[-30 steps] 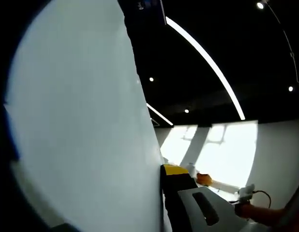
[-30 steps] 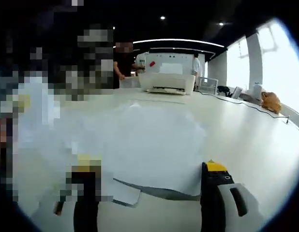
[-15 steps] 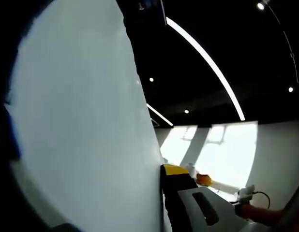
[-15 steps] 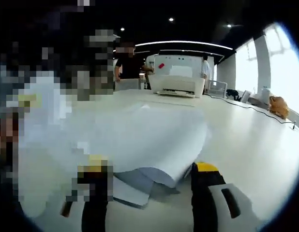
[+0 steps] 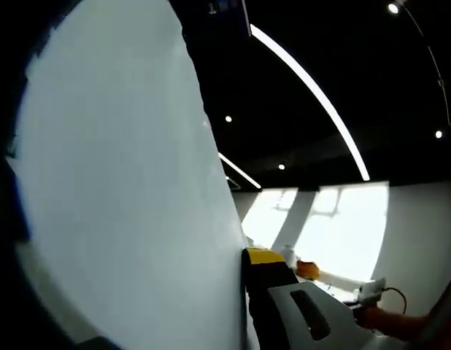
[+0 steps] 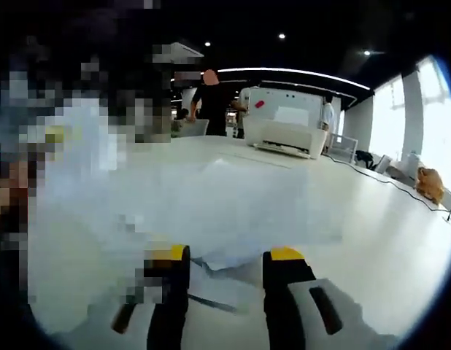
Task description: Organize the stack of printing papers by aligning and flattening the scattered papers on the table
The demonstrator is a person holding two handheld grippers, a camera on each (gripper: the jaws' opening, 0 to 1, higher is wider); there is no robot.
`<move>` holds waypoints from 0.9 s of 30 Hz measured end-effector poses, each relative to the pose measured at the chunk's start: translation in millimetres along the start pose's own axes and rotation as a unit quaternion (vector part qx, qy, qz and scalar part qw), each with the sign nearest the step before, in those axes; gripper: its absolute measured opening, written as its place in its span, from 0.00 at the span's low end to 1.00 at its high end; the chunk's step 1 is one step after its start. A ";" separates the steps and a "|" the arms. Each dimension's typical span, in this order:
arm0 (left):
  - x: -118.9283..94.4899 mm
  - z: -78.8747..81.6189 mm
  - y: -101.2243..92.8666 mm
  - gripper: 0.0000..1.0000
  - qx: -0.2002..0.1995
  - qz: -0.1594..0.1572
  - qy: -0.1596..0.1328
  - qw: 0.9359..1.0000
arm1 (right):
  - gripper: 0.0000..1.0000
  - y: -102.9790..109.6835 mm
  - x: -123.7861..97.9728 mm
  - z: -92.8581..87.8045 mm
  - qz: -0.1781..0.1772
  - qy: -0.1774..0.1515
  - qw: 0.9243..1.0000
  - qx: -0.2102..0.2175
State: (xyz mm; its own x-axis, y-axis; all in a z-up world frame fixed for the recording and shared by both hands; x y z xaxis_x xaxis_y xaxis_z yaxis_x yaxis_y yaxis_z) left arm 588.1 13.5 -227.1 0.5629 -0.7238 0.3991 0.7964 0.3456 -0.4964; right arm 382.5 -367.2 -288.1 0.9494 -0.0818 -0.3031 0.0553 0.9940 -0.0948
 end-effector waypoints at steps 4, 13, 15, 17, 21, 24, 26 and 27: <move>0.2 -0.1 0.3 0.06 0.000 0.000 0.001 1.000 | 0.28 -3.3 3.0 0.1 0.000 0.001 1.000 -0.006; 0.3 -0.3 0.0 0.06 0.000 0.000 0.002 1.000 | 0.28 -14.7 7.8 1.0 0.021 0.002 0.995 0.096; 0.2 -0.2 0.2 0.06 0.000 0.000 0.001 1.000 | 0.29 -23.8 9.2 2.9 0.021 -0.005 0.991 0.129; 0.2 -0.2 0.5 0.06 0.000 0.000 0.001 1.000 | 0.29 -32.4 10.1 3.9 0.017 -0.007 0.987 0.159; 0.3 -0.2 0.7 0.06 0.000 -0.001 0.002 1.000 | 0.34 -41.7 9.9 10.6 0.022 -0.030 0.968 0.247; 0.4 -0.2 1.0 0.06 0.000 0.000 0.002 1.000 | 0.31 -44.8 7.1 11.3 0.019 -0.038 0.960 0.275; 0.6 -0.3 1.4 0.06 0.000 -0.001 0.002 1.000 | 0.21 -57.0 6.8 8.2 0.012 -0.036 0.960 0.277; 0.7 -0.4 1.4 0.06 0.000 -0.001 0.002 1.000 | 0.15 -56.8 7.3 7.8 0.011 -0.034 0.960 0.277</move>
State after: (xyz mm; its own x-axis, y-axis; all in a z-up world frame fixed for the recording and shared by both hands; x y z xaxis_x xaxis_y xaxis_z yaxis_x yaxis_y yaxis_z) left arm 589.5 13.2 -227.8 0.5608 -0.7271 0.3961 0.7970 0.3444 -0.4962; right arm 388.7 -423.7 -277.5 0.9691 -0.0749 -0.2350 0.1737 0.8836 0.4348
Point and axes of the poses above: the point that each gripper's makers call its tool centre point, and the gripper's own axes: x roughly forward along the fingers, y roughly to its left, z roughly out of its top, the point moved 5 cm from there along -x, roughly backward along the fingers, and after that the axes turned 3 degrees about -y, right-handed, at the moved point
